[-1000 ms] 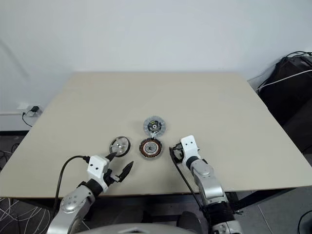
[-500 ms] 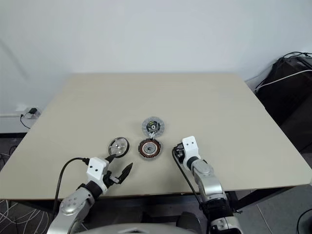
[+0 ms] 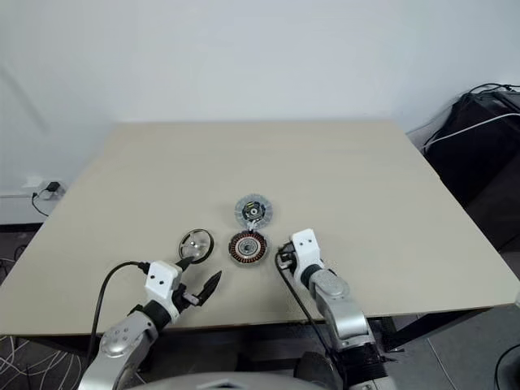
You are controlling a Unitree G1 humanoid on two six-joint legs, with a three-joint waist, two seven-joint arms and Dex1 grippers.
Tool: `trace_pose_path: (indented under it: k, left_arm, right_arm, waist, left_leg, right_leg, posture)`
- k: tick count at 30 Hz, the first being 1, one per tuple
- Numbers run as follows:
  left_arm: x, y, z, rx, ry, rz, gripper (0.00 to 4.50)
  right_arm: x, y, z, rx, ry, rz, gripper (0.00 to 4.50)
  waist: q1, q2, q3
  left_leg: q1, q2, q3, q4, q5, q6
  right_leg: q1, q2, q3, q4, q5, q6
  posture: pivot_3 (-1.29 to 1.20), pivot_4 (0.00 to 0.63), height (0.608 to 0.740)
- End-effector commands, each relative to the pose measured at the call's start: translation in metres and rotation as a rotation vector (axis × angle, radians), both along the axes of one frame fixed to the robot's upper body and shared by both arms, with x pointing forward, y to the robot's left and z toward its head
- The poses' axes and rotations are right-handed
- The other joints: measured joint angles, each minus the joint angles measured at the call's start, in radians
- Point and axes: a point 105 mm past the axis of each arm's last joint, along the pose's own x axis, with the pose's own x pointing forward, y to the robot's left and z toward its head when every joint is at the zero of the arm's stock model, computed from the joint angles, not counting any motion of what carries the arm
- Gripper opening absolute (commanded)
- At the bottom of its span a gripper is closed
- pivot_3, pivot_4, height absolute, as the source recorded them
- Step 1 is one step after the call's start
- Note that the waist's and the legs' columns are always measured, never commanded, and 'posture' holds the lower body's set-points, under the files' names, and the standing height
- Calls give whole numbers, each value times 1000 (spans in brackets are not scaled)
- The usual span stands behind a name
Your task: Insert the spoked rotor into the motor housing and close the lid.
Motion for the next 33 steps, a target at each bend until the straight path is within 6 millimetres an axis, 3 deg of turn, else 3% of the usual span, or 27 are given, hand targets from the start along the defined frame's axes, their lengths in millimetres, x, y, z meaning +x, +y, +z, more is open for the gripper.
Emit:
trace_pose_path:
  k: [1,14,33]
  left_arm:
    - [4,-5,8,2,-37,-22,4500]
    - [2,-6,9,-16,-38,-9,4500]
    - [1,-5,9,-17,-41,3,4500]
  right_arm:
    - [7,24,32,28,-103,88,683]
    - [6,62,6,-67,-58,267,683]
    - [13,62,-5,-76,-37,264,683]
  waist:
    - [0,0,0]
    - [0,-2,1]
    - [-1,-2,1]
  left_leg:
    - [0,0,0,0,0,0]
    - [0,0,0,0,0,0]
    - [0,0,0,0,0,-1]
  right_leg:
    - [0,0,0,0,0,0]
    - [0,0,0,0,0,0]
    - [0,1,0,0,1,1]
  posture:
    - [0,0,740]
    - [0,0,740]
    - [0,0,740]
